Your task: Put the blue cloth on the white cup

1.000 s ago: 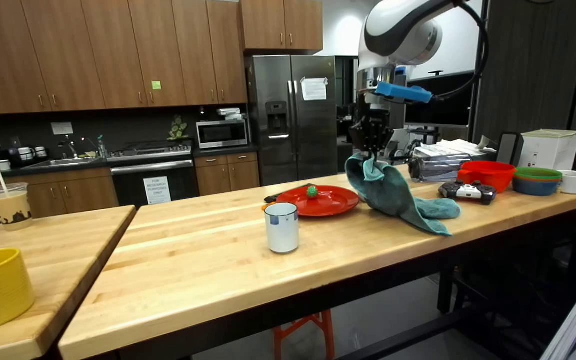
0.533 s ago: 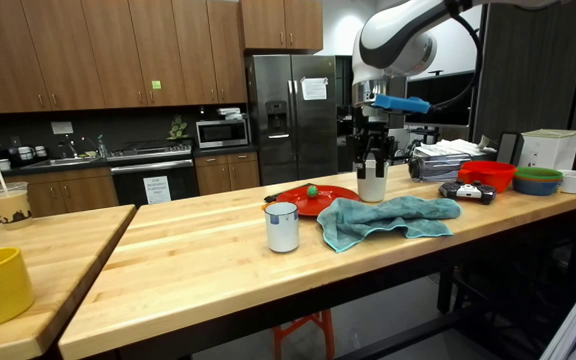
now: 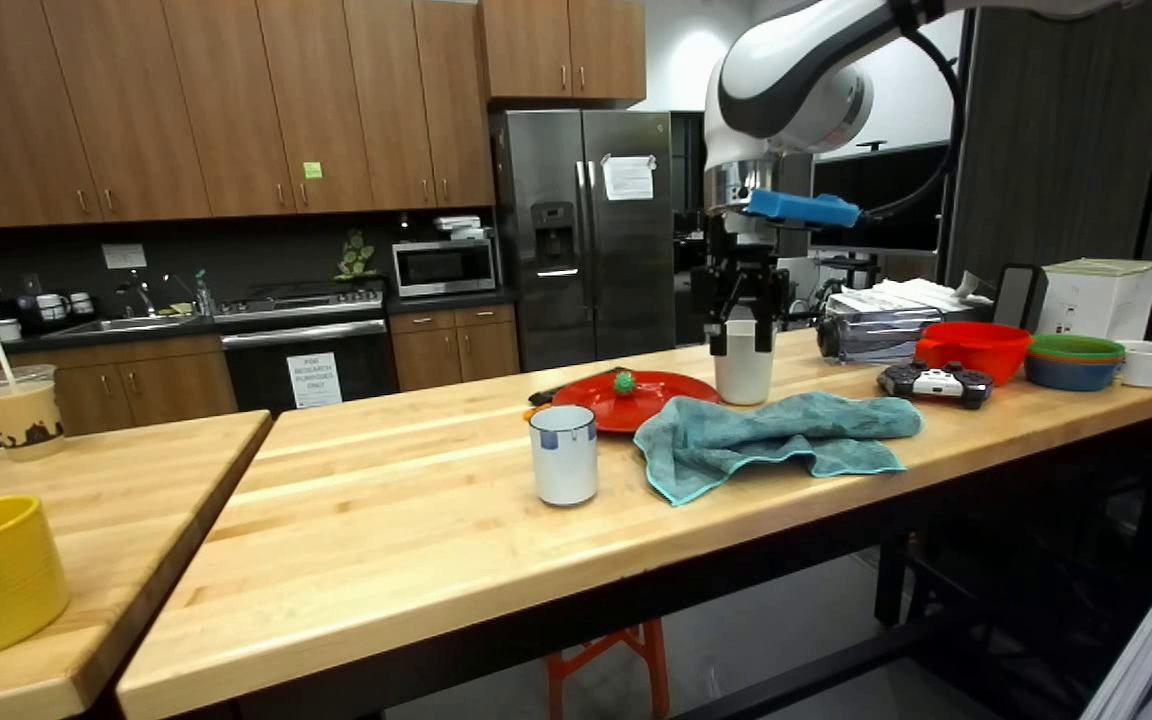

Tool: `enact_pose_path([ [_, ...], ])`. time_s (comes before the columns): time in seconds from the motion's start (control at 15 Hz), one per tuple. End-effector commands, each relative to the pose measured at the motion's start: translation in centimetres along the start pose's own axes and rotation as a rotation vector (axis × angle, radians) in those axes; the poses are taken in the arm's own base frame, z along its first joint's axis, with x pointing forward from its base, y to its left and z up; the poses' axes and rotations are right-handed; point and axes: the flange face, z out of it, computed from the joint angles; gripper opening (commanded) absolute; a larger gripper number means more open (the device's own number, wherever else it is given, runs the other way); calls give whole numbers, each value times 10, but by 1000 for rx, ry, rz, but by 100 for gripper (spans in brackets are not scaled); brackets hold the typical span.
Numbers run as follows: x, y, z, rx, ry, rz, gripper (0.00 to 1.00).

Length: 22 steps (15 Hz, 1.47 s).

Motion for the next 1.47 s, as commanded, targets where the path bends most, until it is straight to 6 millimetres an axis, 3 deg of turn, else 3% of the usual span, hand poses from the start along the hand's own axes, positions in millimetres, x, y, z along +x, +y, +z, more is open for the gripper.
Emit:
enact_pose_path([
  [0.0, 0, 0, -1, 0, -1, 0, 82],
  [0.27, 0, 0, -1, 0, -1, 0, 82],
  [0.33, 0, 0, 0, 0, -1, 0, 95],
  [0.47, -2, -3, 6, -6, -11, -5, 100],
  [1.13, -1, -21, 26, -23, -21, -46, 100],
  [1.4, -16, -40, 53, -27, -79, -90, 100],
])
